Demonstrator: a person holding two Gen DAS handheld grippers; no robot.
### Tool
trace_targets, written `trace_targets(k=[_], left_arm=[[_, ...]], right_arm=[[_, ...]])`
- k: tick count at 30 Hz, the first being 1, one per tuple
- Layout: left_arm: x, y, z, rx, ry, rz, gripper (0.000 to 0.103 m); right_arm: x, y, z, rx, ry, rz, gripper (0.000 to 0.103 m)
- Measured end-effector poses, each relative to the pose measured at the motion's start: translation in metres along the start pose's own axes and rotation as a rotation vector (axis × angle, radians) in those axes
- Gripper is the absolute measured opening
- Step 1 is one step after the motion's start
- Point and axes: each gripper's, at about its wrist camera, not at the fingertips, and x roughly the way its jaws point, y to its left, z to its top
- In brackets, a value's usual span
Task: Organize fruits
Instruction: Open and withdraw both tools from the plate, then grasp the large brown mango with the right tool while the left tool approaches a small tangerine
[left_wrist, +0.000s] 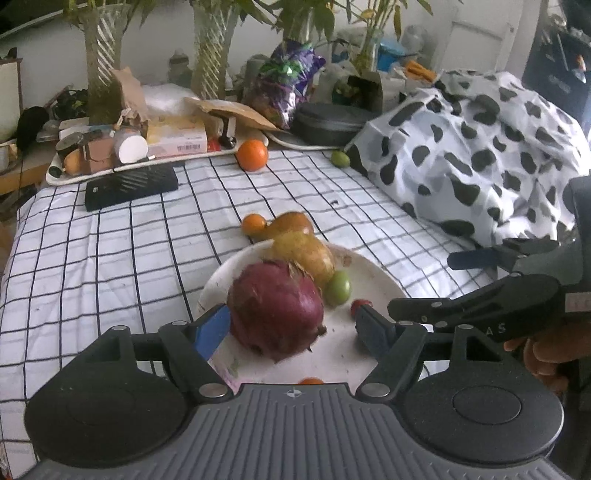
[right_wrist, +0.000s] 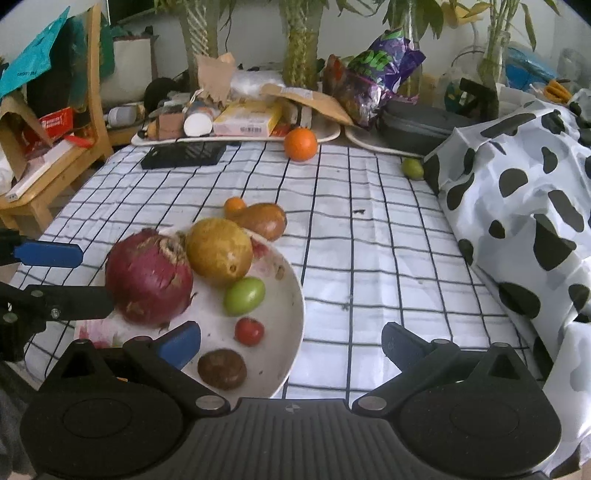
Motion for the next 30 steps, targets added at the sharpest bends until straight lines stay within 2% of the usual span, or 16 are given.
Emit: trace_targets(k=[8,20,26,28,30], left_arm=[[0.019,0.018,0.017,0.003,-0.007,-0.002,0.074],[0.051,0.055,0.043,-0.044,-0.007,0.036,0.074],[0.069,0.071,0.05,-0.059,0.001,0.051,0.074],[0.075,0.075,0.051,-0.057,0.01,0.058,0.074],[0.08,0.079,0.053,-0.056,0.007,0.057,0.074]], right_arm=[[0.013,-0.01,0.018,0.035,-0.04,0.005,0.103],[0.053,-0.019,0.057,0.022,-0.042,0.017,0.103],[0.077,-0.02,0.076,0.019,-0.022,0.073,0.101],[0.086,-0.022,0.081,0.032,-0.007,0.105,0.094],[0.096,-0.027,0.085,0.064,0.017,0.138,0.092]])
